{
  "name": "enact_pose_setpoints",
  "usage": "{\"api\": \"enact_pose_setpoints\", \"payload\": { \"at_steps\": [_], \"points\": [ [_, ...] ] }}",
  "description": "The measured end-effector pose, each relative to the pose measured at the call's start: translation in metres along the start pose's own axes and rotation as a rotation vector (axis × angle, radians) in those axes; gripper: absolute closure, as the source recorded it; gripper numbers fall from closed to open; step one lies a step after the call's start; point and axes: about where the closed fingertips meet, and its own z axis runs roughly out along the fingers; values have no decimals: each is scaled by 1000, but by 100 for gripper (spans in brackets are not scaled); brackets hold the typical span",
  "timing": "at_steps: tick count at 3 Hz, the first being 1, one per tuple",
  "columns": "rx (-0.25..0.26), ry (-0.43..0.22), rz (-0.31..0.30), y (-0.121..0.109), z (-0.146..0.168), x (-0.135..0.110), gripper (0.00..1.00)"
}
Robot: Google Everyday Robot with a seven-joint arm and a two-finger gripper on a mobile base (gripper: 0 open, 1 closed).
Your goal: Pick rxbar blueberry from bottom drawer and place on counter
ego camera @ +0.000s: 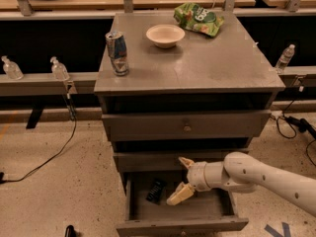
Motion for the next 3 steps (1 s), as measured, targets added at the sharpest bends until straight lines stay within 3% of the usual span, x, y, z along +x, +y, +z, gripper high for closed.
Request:
{"api": "enact_pose_setpoints", "payload": {
  "at_steps": [1,2,3],
  "points": [
    [-44,-85,-49,-20,62,18,0],
    [-65,-118,-57,-27,106,47,0],
    [-101,-74,-67,-30,138,87,0]
  ]
}}
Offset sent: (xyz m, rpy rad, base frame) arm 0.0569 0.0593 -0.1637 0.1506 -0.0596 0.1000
